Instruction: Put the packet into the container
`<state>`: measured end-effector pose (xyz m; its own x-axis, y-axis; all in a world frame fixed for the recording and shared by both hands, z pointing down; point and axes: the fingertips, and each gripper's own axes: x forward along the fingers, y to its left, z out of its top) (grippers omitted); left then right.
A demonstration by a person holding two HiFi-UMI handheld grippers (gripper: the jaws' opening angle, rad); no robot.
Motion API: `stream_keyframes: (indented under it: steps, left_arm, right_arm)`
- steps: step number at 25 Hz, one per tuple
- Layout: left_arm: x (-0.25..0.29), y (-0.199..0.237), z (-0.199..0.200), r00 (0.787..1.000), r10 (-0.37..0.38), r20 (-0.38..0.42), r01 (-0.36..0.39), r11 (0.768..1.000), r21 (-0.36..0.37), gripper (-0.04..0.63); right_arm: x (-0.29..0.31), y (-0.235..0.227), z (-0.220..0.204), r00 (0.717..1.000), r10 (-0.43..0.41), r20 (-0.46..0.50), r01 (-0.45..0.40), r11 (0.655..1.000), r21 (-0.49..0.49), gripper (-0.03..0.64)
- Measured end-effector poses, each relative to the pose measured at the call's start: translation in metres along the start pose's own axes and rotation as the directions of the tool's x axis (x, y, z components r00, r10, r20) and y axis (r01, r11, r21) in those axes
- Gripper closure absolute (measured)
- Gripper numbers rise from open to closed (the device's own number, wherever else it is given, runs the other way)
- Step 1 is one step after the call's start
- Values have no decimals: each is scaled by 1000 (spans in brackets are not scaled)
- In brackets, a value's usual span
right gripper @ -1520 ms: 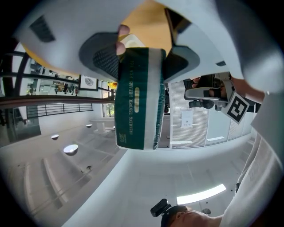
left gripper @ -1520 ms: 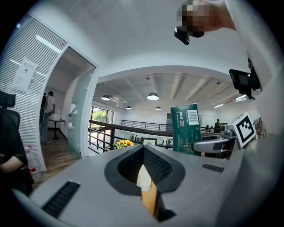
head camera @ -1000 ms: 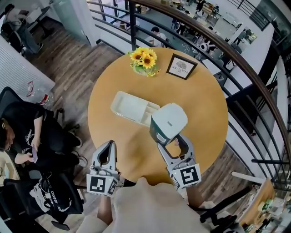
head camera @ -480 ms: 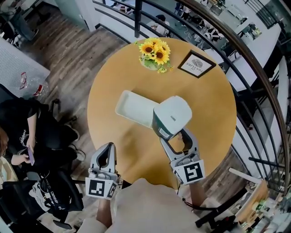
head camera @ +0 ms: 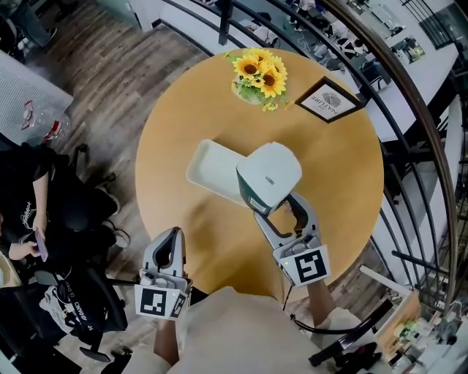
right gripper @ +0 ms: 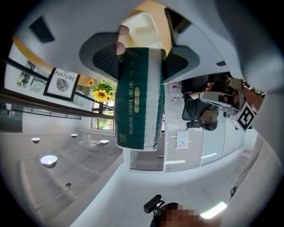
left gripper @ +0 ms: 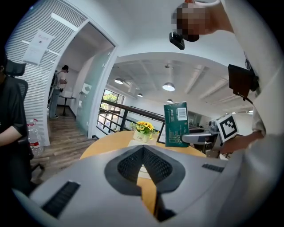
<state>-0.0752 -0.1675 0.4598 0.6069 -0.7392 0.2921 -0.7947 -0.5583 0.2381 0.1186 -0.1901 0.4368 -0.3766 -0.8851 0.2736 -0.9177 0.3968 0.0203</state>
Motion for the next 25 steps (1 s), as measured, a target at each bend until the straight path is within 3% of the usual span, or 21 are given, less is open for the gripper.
stream_keyframes:
  steps: [5,10,25]
  left_arm:
    - [1,-1,-3,1000,7,1,-7,1000,-18,591]
    - [-1,4,-7,1000,30,7,-30,999,-33,591]
    - [-17,17,-13,995,102,10,-101,993,-67,591]
  right_arm:
    - [13,1,-16,996,75,-54,-79,993,-85,310]
    - [19,5,-45,966,157,-205,-199,959,-204,310]
    - [39,8,-80,920,220,-324,-283,946,-160,308]
